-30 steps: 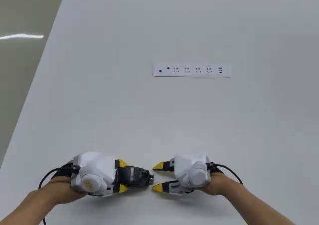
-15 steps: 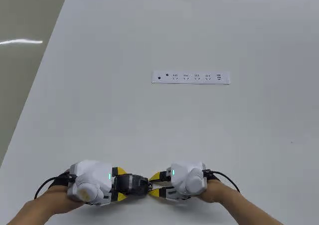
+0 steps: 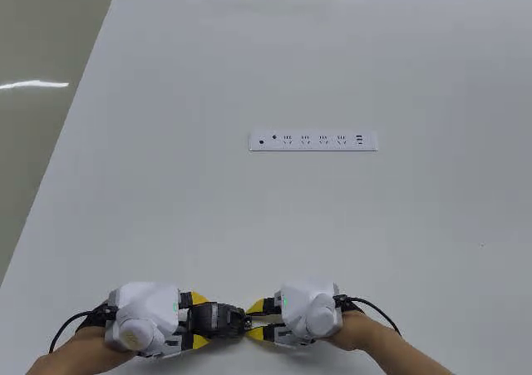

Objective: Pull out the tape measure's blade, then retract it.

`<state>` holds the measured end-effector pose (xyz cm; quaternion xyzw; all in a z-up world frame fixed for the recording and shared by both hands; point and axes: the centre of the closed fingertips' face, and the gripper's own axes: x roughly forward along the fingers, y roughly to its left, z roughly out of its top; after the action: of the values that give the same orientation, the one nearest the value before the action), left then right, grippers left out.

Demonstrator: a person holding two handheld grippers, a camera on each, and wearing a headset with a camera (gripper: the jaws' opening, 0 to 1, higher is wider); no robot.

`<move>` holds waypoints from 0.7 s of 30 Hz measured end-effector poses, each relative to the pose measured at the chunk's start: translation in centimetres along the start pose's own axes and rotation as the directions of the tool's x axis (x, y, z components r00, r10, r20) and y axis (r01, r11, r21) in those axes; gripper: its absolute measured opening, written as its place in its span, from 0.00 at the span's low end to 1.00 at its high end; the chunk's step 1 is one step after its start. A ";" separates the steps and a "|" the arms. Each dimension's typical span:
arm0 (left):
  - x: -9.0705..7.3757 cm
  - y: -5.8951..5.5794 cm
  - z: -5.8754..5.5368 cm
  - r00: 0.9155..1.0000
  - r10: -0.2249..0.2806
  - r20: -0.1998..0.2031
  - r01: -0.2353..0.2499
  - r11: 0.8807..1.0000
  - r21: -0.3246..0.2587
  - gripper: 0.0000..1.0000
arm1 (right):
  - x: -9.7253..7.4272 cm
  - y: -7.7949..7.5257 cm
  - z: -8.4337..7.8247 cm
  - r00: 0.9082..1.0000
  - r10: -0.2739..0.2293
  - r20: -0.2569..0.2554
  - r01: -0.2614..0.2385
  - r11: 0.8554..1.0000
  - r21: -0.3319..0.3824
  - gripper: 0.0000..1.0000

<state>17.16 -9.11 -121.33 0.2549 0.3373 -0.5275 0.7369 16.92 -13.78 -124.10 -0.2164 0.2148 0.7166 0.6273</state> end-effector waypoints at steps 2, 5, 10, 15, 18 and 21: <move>0.0 0.0 0.0 1.000 0.000 0.002 0.000 1.000 -0.002 0.27 | 0.0 0.0 0.0 1.000 0.000 -0.003 0.000 1.000 0.003 0.14; 0.0 0.0 0.0 1.000 -0.003 0.004 0.003 1.000 -0.005 0.27 | 0.0 0.0 0.0 1.000 -0.001 -0.005 0.001 1.000 0.005 0.13; 0.0 0.0 0.0 1.000 -0.004 0.004 0.004 1.000 -0.003 0.27 | 0.0 -0.1 0.0 1.000 0.007 -0.012 -0.007 1.000 0.000 0.12; 0.0 0.1 0.0 1.000 -0.006 0.000 0.006 1.000 0.001 0.27 | 0.1 0.0 -0.2 0.999 0.016 -0.030 -0.016 1.000 0.007 0.12; 0.0 0.1 0.0 1.000 -0.005 0.000 0.005 1.000 0.000 0.27 | 0.0 0.0 -0.1 0.999 0.020 -0.034 -0.019 1.000 0.012 0.11; 0.0 0.1 0.0 1.000 -0.006 0.000 0.006 1.000 -0.001 0.27 | 0.0 0.0 -0.1 0.999 0.022 -0.044 -0.022 1.000 0.006 0.11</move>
<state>17.24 -9.02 -121.33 0.2534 0.3382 -0.5297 0.7354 16.95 -13.79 -124.16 -0.2277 0.2329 0.7179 0.6152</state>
